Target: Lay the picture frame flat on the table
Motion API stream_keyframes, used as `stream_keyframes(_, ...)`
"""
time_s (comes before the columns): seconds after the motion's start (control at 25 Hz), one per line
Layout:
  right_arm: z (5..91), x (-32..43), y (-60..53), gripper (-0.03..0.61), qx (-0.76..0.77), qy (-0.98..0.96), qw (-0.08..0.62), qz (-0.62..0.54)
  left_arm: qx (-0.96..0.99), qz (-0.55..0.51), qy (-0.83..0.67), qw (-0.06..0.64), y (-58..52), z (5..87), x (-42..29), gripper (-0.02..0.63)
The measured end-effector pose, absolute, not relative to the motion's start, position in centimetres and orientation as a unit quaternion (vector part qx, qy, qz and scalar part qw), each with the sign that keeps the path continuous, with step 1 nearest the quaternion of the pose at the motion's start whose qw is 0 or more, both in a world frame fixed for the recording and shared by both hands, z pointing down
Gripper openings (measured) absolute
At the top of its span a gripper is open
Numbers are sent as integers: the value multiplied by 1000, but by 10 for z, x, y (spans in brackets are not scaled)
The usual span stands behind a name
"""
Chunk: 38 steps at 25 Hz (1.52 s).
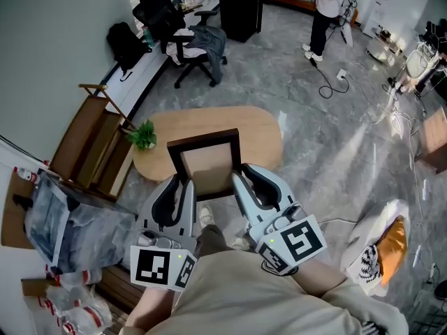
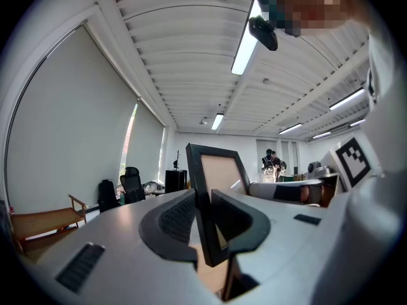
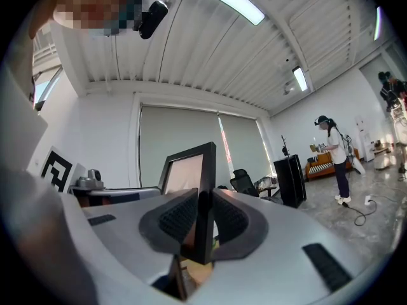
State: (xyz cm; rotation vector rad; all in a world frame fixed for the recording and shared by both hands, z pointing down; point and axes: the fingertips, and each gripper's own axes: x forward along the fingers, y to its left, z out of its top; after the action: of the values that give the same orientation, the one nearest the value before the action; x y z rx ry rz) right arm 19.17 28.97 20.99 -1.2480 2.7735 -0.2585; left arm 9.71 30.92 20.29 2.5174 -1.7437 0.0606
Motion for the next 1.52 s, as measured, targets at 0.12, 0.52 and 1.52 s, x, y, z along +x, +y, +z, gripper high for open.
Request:
stream_keyframes(0.12, 213, 193, 282, 52, -409, 908, 44, -84, 822, 19, -568, 38, 302, 206, 99, 75)
stream_keyframes(0.52, 232, 174, 234, 52, -404, 909, 30, -95, 818, 22, -574, 47, 255, 223, 80, 75)
stream_keyframes(1.52, 281, 40, -2, 52, -430, 889, -19, -153, 825, 45, -549, 124, 17, 274, -55, 75)
